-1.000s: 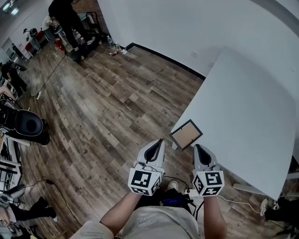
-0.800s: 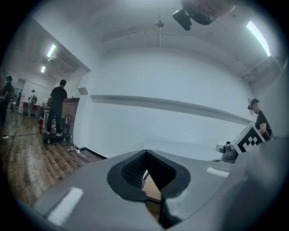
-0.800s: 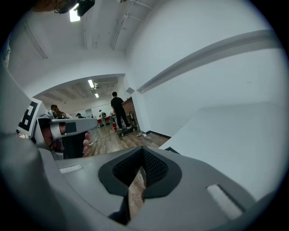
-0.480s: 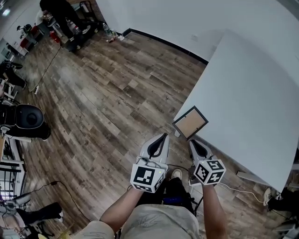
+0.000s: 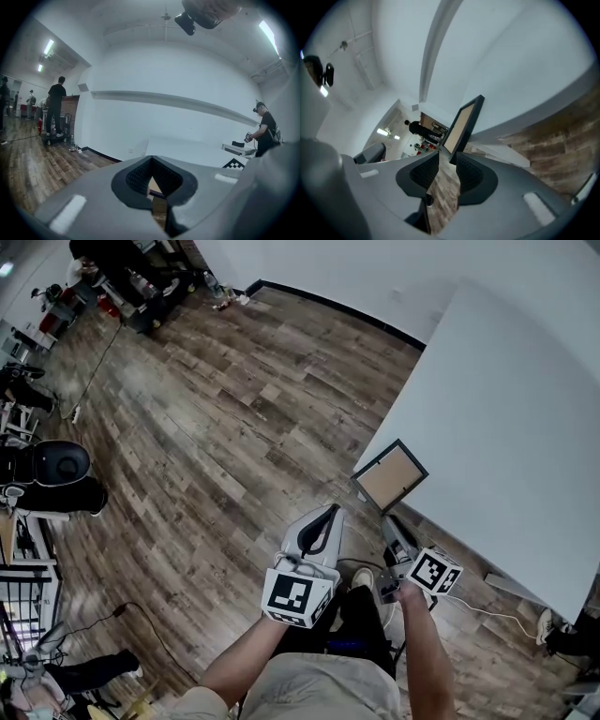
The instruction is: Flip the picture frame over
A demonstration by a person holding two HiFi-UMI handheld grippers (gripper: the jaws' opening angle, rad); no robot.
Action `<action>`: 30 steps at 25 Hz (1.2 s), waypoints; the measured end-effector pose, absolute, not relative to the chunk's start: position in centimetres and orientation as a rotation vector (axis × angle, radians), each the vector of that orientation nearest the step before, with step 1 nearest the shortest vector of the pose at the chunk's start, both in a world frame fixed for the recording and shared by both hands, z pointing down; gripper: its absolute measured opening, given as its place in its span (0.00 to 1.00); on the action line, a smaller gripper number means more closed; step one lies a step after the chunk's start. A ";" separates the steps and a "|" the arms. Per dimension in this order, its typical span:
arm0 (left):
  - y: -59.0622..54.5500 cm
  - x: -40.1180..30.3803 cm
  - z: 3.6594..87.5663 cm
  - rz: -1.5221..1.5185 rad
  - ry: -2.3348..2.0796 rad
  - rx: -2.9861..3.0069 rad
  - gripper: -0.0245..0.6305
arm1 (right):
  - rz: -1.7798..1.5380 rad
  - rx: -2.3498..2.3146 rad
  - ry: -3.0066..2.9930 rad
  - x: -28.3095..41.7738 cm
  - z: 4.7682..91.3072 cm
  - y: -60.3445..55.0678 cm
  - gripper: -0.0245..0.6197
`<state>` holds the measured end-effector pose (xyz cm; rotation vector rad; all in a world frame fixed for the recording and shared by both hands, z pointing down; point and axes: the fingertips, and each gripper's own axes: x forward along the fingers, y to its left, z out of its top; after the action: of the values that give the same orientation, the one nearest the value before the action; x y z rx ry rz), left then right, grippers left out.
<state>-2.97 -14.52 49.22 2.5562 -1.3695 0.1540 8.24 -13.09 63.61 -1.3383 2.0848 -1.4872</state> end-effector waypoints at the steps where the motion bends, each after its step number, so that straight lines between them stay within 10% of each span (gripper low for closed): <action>1: -14.6 -2.9 49.4 0.158 -1.366 2.556 0.04 | -1.506 -1.302 2.028 8.4 63.9 -13.3 0.26; 16: -14.7 -2.5 50.6 0.223 -1.349 2.548 0.04 | -1.516 -1.019 1.815 8.3 65.5 -15.0 0.33; 30: -14.4 -2.5 51.3 0.247 -1.353 2.534 0.04 | -1.562 -0.897 1.668 8.4 66.1 -15.3 0.19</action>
<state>-2.53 -14.43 51.31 2.5338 -1.3533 0.2467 8.37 -15.26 66.07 -0.8971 1.6684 -1.5621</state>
